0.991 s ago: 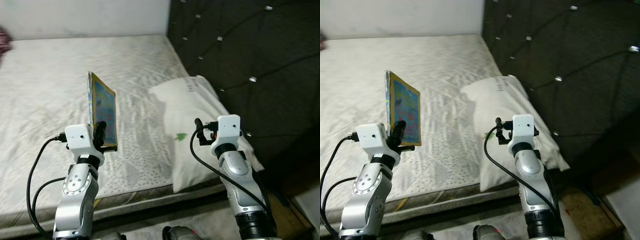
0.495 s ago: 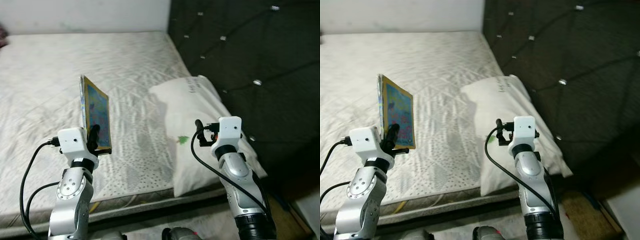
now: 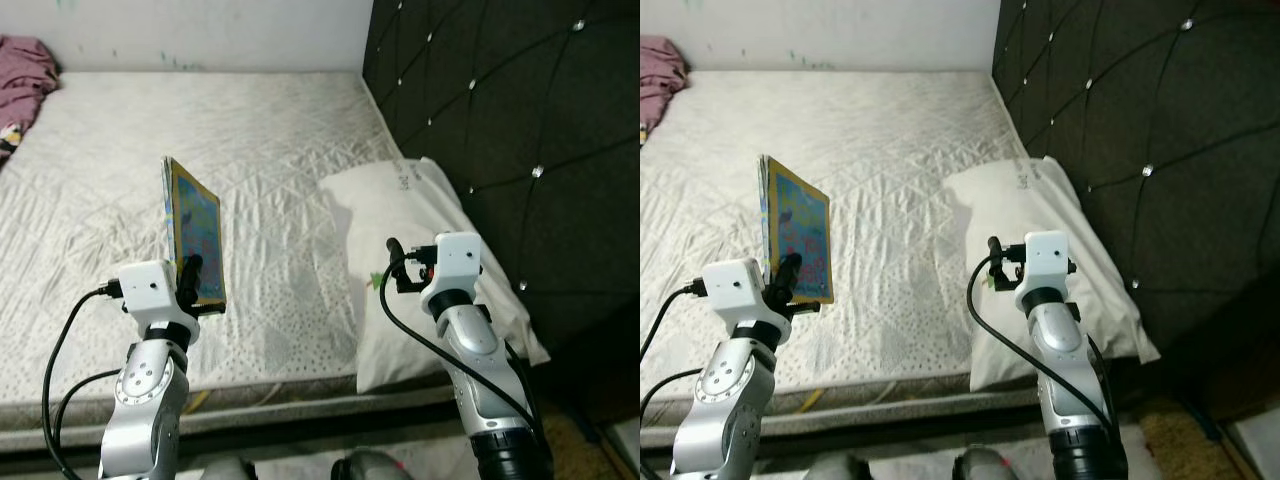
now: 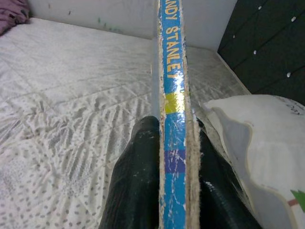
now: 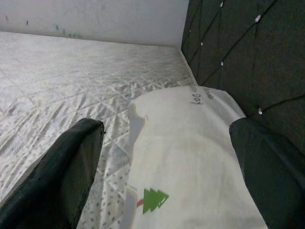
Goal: Clean up the room
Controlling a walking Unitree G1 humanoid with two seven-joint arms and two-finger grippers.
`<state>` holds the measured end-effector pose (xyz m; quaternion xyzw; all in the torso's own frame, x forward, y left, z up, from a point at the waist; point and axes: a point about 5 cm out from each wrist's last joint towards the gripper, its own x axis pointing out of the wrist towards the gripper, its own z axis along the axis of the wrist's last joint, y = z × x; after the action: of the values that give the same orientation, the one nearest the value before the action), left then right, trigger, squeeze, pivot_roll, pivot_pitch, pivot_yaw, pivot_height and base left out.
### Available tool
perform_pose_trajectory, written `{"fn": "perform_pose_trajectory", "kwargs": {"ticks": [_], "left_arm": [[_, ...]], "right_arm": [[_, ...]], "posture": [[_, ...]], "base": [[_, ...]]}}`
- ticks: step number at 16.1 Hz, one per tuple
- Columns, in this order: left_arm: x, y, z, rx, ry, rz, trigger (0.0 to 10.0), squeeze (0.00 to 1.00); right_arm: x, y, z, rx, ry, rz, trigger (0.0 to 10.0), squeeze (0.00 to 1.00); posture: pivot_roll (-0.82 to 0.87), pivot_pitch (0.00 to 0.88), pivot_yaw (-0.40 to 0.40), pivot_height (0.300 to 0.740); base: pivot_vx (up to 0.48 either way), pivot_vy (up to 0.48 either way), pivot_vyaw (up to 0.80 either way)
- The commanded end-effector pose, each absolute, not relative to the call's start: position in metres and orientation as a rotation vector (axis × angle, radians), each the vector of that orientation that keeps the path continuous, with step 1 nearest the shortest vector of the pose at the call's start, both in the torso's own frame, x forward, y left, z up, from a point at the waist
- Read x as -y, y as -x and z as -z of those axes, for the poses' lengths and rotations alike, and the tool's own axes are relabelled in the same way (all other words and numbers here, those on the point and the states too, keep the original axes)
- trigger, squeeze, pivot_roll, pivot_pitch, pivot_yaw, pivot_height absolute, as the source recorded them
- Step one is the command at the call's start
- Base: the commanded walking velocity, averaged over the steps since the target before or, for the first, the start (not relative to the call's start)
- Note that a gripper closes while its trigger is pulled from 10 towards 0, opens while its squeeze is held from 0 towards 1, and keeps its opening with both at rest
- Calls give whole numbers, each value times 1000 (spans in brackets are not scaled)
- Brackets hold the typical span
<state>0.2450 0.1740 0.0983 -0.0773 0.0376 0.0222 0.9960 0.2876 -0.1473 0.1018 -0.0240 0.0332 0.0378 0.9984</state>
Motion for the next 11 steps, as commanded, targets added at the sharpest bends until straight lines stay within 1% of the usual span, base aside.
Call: {"fn": "perform_pose_trajectory", "kwargs": {"ticks": [1,3,4,11], "left_arm": [[-172,-248,-111,-24,151,-31,10000,0],[-172,-249,-112,-12,141,-45,10000,0],[-173,-250,-112,-14,128,-64,10000,0],[-175,-253,-115,-2,142,-56,10000,0]], "right_arm": [[148,-287,-104,-63,41,-74,10000,0],[149,-288,-104,-61,41,-74,10000,0],[149,-289,-104,-63,46,-70,10000,0],[149,-292,-103,-68,52,-82,10000,0]], "posture": [[-52,38,-29,653],[-53,37,-29,629],[-53,37,-30,629],[-47,30,-44,629]], "base": [[0,0,0],[0,0,0],[0,0,0],[0,0,0]]}}
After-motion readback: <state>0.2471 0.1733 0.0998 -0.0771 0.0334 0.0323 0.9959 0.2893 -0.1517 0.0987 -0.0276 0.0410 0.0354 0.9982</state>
